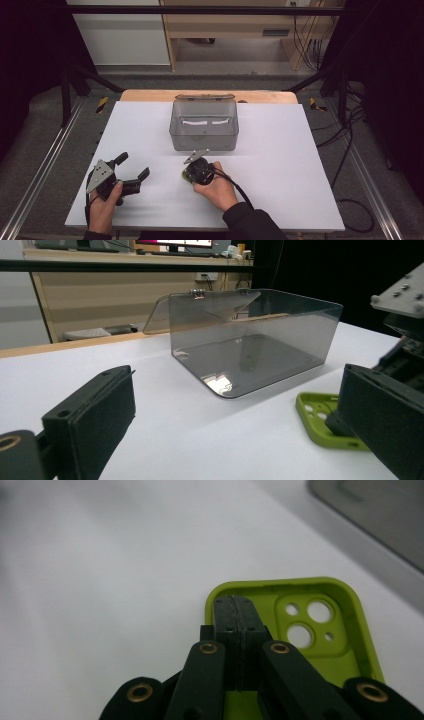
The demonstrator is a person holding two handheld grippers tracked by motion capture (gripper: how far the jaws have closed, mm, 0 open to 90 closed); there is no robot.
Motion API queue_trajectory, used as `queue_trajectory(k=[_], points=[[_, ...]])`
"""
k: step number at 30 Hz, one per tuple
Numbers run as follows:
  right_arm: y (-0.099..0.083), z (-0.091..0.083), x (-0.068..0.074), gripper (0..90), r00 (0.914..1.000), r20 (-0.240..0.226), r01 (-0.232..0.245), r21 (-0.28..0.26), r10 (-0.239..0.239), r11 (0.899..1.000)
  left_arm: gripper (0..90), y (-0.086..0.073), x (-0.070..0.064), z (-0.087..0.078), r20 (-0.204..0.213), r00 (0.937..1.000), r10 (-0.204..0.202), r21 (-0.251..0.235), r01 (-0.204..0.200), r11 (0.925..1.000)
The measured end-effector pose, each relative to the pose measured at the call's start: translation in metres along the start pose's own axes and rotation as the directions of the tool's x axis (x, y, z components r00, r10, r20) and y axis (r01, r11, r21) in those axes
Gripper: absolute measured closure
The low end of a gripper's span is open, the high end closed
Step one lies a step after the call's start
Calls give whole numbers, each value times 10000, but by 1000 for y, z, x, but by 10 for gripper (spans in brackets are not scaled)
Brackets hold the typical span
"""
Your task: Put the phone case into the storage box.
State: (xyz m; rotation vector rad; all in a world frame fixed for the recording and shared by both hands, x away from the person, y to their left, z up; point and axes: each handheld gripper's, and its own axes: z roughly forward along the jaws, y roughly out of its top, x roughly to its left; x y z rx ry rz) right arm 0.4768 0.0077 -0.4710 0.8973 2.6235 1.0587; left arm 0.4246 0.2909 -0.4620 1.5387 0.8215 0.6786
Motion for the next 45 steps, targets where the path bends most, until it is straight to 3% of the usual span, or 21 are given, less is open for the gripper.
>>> queue_trajectory(k=[1, 4, 8, 12, 16, 21, 24, 30, 37, 45], points=[[-1, 1, 8, 900, 9997, -219, 116, -22, -116, 9999, 19, 0, 0, 0, 2, 10000, 7, -2, -7, 10000], [-1, 0, 15, 900, 9983, -375, 452, 18, -451, 9990, 19, 0, 0, 0, 4, 10000, 16, 4, -16, 10000], [-1, -2, 15, 900, 9972, -413, 621, -109, -625, 9980, 19, 0, 0, 0, 4, 10000, 29, 11, -29, 10000], [-1, -19, 13, 892, 9972, -353, 622, -836, -654, 9946, 19, 0, 0, 0, -23, 10000, -3, 20, 3, 10000], [-8, -39, 10, 827, 9960, -189, 842, -1146, -869, 9898, 20, 0, 0, 1, -6, 10000, 26, 48, -26, 10000], [-23, -57, 13, 551, 9928, -227, 1136, -1261, -1173, 9855, 19, 0, -1, 1, -19, 10000, 52, 96, -52, 9999], [-33, -66, 16, 355, 9907, 59, 1354, -1215, -1357, 9833, 19, 0, -1, 1, -41, 10000, 44, 78, -44, 10000], [-51, -77, 20, 79, 9836, 719, 1714, -928, -1651, 9808, 13, 0, -1, 0, -56, 10000, 9, 51, -9, 10000], [-62, -80, 19, 80, 9836, 549, 1744, -463, -1718, 9836, 13, -1, -2, 0, -41, 10000, 64, 99, -64, 9999], [-72, -74, 18, 365, 9794, 162, 2010, 176, -2013, 9794, 12, -1, -2, 0, -54, 10000, 58, 110, -57, 9999]])
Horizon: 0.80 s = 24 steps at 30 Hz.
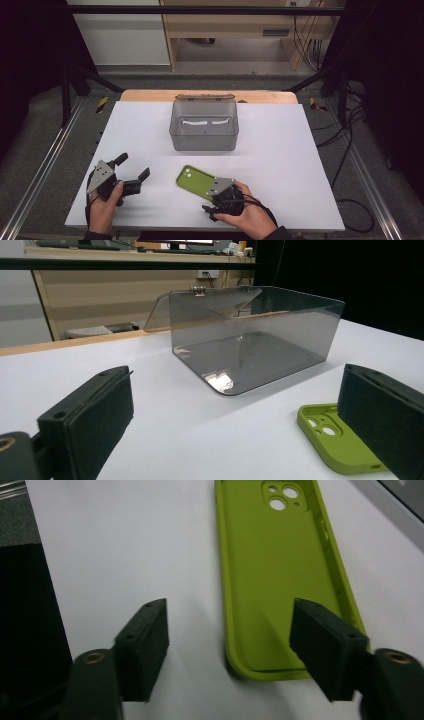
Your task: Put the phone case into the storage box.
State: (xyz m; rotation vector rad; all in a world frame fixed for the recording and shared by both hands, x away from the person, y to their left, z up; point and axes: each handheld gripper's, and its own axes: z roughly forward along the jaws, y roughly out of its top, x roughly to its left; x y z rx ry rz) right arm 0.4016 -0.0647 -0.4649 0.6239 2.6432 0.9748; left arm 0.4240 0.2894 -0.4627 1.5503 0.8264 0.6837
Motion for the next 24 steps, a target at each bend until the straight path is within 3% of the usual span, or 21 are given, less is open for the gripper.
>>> queue_trajectory(k=[3, 9, 17, 24], points=[[0, 2, -1, 529, 9997, -250, 53, 48, -52, 10000, 13, 0, 0, 0, 14, 10000, 14, 8, -14, 10000], [0, 4, 0, 682, 9991, -372, 203, 138, -198, 9997, 13, 0, -1, 0, 18, 10000, 11, 14, -11, 10000], [0, 5, 0, 769, 9992, -262, 303, 302, -295, 9991, 12, 0, -1, 1, 30, 10000, 43, 50, -43, 10000], [-1, 6, 8, 801, 9946, 327, 969, 360, -981, 9946, 12, 0, -3, 2, 61, 9999, 105, 122, -106, 9999]])
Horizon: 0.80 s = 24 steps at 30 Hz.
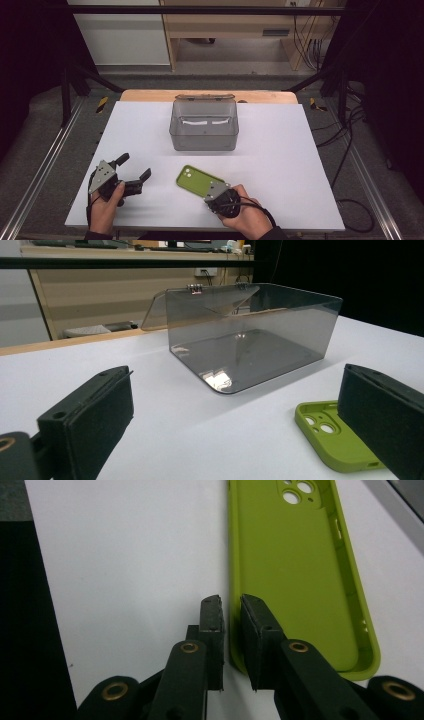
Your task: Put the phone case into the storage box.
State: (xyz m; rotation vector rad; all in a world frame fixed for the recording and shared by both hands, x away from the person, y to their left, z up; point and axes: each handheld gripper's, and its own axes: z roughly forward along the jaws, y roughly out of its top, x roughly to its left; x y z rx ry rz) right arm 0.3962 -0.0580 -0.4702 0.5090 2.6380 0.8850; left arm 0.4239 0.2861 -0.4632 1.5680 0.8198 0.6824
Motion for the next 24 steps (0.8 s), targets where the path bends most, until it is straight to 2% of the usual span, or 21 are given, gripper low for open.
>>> queue_trajectory(k=[6, 9, 10, 12, 16, 21, 23, 24], points=[[-2, 0, 3, 857, 9990, 416, 158, -101, -153, 9998, 12, 0, -1, -1, -6, 10000, 17, -3, -17, 10000], [-4, 0, 0, 861, 9997, 223, -50, -300, 57, 9995, 12, 0, -1, -3, -82, 9999, -68, -11, 68, 10000], [-6, 0, -1, 862, 9994, 143, -308, -438, 315, 9986, 12, 1, -1, -3, -79, 10000, -50, -15, 50, 10000], [-9, 0, -2, 865, 9985, 72, -535, -673, 541, 9963, 13, 0, -1, -3, -100, 9999, -78, 0, 78, 10000], [-10, 0, -1, 876, 9990, 69, -425, -725, 431, 9965, 13, 0, -1, -3, -112, 9998, -180, 99, 181, 9998], [-12, -1, -3, 882, 9979, -185, -641, -892, 627, 9939, 17, 2, -2, -7, -151, 9993, -350, -19, 350, 9994], [-15, -4, -4, 883, 9958, -329, -888, -1374, 851, 9865, 18, 2, -2, -7, -208, 9991, -364, -54, 363, 9993], [-15, -4, -4, 883, 9958, -329, -888, -1374, 851, 9865, 18, 2, -2, -8, -237, 9990, -388, -75, 386, 9992]])
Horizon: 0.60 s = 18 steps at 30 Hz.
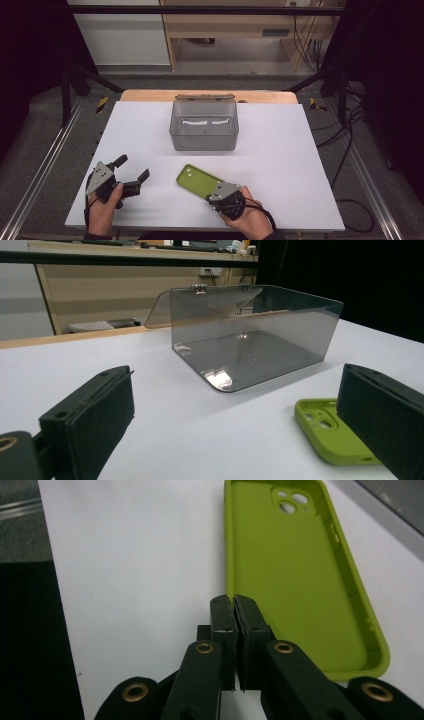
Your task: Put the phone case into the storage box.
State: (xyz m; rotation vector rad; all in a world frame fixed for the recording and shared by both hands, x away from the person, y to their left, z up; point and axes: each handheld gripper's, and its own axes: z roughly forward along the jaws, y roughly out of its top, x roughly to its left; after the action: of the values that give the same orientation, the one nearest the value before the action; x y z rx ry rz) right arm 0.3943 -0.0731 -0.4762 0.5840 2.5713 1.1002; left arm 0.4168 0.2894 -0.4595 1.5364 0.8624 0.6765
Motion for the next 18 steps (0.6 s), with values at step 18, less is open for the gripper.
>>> queue_trajectory(k=[18], points=[[8, -38, -4, 882, 9920, 988, -419, -3333, 791, 9419, 14, 16, -24, 3, 457, 9982, -396, -282, 409, 9988]])
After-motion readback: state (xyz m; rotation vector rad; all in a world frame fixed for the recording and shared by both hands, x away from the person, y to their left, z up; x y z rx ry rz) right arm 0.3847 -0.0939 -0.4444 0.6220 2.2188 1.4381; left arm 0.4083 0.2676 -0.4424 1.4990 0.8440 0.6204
